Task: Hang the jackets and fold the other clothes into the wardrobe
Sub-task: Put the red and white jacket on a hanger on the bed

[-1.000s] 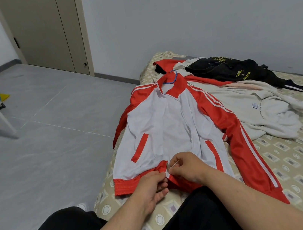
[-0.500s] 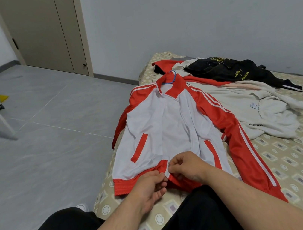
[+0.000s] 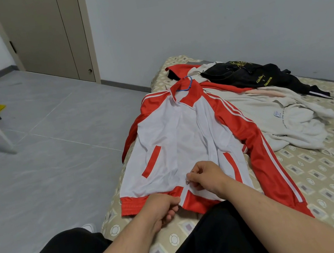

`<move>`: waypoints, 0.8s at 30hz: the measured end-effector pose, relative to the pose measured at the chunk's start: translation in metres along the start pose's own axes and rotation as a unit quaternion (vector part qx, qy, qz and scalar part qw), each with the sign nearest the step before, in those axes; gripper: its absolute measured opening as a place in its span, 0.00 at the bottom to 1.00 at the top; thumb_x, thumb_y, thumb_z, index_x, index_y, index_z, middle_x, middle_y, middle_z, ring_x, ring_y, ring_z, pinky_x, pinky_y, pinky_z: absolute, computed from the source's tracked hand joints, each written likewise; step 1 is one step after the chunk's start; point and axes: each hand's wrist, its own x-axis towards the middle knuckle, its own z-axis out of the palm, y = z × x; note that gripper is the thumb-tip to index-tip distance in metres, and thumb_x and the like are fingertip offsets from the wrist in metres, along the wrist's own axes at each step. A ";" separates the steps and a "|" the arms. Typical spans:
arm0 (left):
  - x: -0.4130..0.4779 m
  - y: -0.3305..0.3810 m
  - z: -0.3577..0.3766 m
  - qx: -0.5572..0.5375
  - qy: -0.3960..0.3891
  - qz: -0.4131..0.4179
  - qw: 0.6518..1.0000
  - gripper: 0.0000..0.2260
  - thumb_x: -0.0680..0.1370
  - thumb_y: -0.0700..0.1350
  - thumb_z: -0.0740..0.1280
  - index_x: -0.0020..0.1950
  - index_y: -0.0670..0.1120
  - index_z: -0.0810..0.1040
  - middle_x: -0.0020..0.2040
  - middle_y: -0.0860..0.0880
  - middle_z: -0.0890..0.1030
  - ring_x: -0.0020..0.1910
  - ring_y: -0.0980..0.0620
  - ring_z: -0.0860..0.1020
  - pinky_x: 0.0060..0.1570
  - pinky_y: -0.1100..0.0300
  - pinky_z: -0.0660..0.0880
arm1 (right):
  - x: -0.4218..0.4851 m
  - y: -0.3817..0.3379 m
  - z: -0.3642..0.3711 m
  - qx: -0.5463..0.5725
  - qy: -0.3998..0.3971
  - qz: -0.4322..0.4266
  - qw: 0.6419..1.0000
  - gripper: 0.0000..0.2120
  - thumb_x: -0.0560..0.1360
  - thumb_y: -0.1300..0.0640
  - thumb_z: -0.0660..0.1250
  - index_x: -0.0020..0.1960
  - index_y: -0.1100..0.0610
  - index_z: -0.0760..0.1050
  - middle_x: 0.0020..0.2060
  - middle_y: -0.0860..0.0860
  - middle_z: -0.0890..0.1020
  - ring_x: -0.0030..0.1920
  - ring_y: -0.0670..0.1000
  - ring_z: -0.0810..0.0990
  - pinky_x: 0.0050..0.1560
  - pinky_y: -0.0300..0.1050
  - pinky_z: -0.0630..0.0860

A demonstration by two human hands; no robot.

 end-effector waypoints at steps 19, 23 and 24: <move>0.047 0.035 0.006 0.533 0.109 0.333 0.770 0.39 0.76 0.65 0.61 0.80 0.47 0.54 0.80 0.45 0.54 0.79 0.47 0.52 0.75 0.52 0.54 | 0.023 0.011 -0.013 0.041 0.094 0.013 0.995 0.03 0.76 0.68 0.66 0.44 0.64 0.78 0.38 0.59 0.84 0.39 0.55 0.84 0.47 0.51 0.84; 0.078 0.015 0.008 0.534 0.121 0.361 0.754 0.42 0.77 0.67 0.56 0.81 0.45 0.43 0.81 0.45 0.44 0.80 0.49 0.43 0.74 0.58 0.39 | 0.029 0.016 -0.013 -0.013 0.096 0.014 0.995 0.03 0.75 0.67 0.67 0.43 0.62 0.78 0.36 0.57 0.84 0.39 0.55 0.85 0.46 0.50 0.83; 0.083 0.006 0.007 0.539 0.135 0.379 0.740 0.42 0.77 0.68 0.55 0.81 0.44 0.44 0.81 0.45 0.45 0.79 0.50 0.42 0.73 0.60 0.37 | 0.031 0.017 -0.012 -0.044 0.094 0.006 0.995 0.04 0.75 0.66 0.67 0.42 0.60 0.78 0.35 0.55 0.84 0.39 0.55 0.84 0.46 0.50 0.83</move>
